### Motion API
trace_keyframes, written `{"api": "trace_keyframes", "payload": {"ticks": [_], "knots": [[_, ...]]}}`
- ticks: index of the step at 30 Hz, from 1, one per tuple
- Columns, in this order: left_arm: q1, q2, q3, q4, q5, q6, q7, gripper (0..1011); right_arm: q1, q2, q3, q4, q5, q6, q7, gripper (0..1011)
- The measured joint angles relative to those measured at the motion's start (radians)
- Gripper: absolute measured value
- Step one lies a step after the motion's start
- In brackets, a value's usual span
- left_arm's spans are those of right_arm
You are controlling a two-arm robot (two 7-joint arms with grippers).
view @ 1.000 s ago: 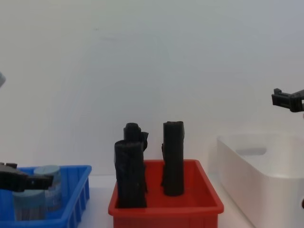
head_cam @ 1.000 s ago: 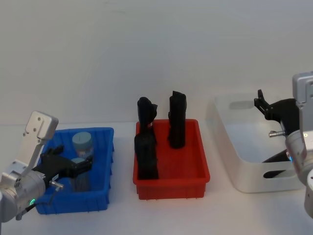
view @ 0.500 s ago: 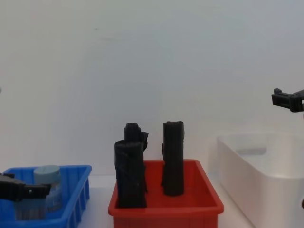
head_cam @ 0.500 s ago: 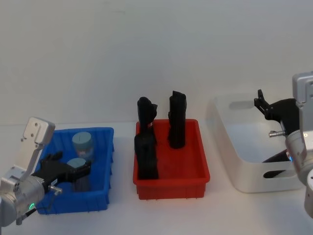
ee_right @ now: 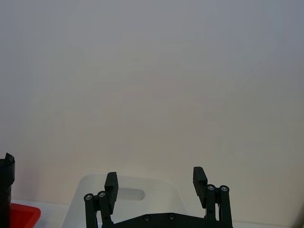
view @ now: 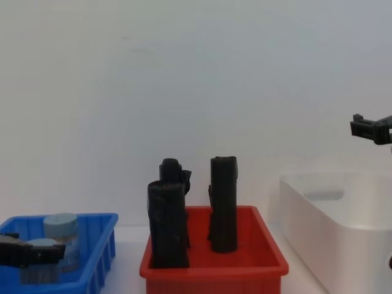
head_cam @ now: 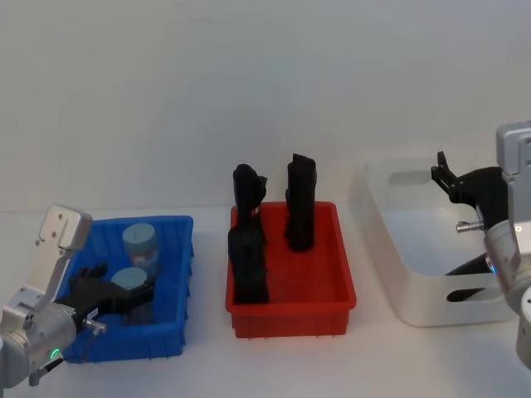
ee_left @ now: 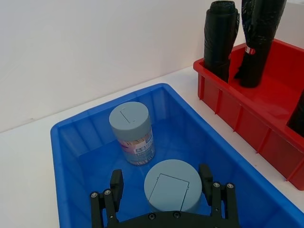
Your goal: Pick the cotton swabs from the blue box and place them into the white box.
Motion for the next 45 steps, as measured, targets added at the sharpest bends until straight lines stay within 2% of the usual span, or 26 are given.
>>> {"api": "trace_keyframes", "payload": {"ticks": [23, 28, 36, 45], "knots": [[-0.006, -0.004, 0.002, 0.016, 0.013, 0.004, -0.016, 997, 0.0, 0.0, 0.0, 0.0, 0.0, 0.0, 0.0, 1001], [-0.007, -0.005, 0.002, 0.017, 0.014, 0.005, -0.017, 909, 0.0, 0.0, 0.0, 0.0, 0.0, 0.0, 0.0, 1001], [-0.007, -0.005, 0.002, 0.018, 0.015, 0.005, -0.018, 676, 0.0, 0.0, 0.0, 0.0, 0.0, 0.0, 0.0, 1001], [-0.008, -0.005, 0.002, 0.019, 0.015, 0.005, -0.018, 673, 0.0, 0.0, 0.0, 0.0, 0.0, 0.0, 0.0, 1001]]}}
